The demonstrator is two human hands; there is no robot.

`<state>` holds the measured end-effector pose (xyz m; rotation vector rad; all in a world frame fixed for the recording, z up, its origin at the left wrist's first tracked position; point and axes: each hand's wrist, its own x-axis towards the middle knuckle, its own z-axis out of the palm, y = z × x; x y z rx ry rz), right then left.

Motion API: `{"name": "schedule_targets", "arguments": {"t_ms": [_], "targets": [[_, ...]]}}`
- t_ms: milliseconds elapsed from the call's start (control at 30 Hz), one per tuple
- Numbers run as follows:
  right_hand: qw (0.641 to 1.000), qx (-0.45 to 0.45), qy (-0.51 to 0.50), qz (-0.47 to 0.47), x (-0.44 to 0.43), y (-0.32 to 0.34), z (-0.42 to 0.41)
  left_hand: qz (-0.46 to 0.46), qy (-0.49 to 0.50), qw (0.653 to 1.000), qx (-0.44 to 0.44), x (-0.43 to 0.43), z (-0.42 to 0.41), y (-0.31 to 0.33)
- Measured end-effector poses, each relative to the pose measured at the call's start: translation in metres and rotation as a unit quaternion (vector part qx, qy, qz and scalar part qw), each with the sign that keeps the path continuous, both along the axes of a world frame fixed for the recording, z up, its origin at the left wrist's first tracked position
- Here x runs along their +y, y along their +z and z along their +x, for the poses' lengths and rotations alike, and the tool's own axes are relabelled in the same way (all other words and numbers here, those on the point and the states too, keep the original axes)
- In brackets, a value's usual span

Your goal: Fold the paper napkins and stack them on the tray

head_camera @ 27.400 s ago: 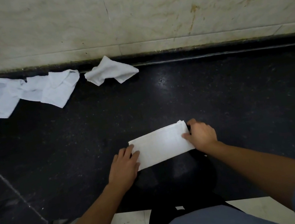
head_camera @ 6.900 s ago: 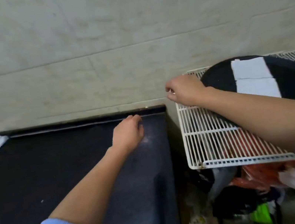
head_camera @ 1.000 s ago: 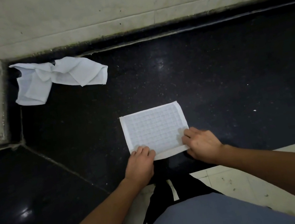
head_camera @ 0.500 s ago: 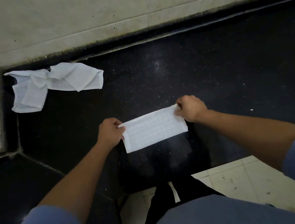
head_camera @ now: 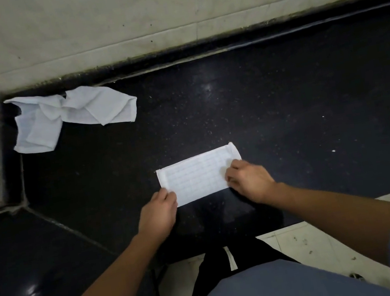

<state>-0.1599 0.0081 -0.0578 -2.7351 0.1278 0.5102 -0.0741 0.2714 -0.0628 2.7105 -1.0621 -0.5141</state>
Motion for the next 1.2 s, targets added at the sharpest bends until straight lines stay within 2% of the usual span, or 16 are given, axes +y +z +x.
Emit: {"name": "schedule_targets", "arguments": {"t_ms": [67,200,300,433,533,567,667,700,733,900,1067,1200], "targets": [[0.999,-0.017,-0.044,-0.01,-0.017,-0.004,-0.014,0.003,-0.002,1.0,-0.02,0.016,-0.002,-0.006],[0.997,-0.007,-0.068,-0.043,-0.031,0.001,-0.015,0.024,-0.036,0.998,-0.053,0.019,0.001,-0.006],[0.986,0.012,-0.164,-0.038,-0.021,0.007,0.008,0.033,-0.034,0.997,-0.061,0.01,0.01,-0.001],[0.95,0.086,-0.299,0.003,-0.009,0.005,0.034,0.071,-0.027,0.997,-0.007,0.004,0.019,0.001],[0.912,0.126,-0.379,0.091,-0.013,0.009,0.043,0.069,-0.028,0.997,-0.007,0.002,0.022,0.005],[0.89,0.13,-0.413,0.145,-0.016,0.011,0.045,0.063,-0.026,0.998,-0.009,0.002,0.022,0.007],[0.783,0.14,-0.52,0.313,-0.019,0.027,0.05,0.032,0.015,0.999,-0.012,0.009,0.021,0.013],[0.762,0.14,-0.527,0.349,-0.017,0.034,0.052,0.019,0.038,0.999,-0.012,0.013,0.021,0.014],[0.757,0.138,-0.518,0.372,-0.012,0.039,0.056,0.008,0.06,0.998,-0.011,0.019,0.021,0.016],[0.827,0.105,-0.408,0.373,0.051,0.048,0.086,0.004,0.13,0.991,-0.005,0.05,0.02,0.02],[0.919,0.124,-0.281,0.247,0.11,0.025,0.102,-0.007,0.175,0.984,0.01,0.073,0.01,0.024],[0.949,0.144,-0.23,0.162,0.131,0.012,0.103,-0.005,0.194,0.981,0.016,0.087,0.001,0.024]]}}
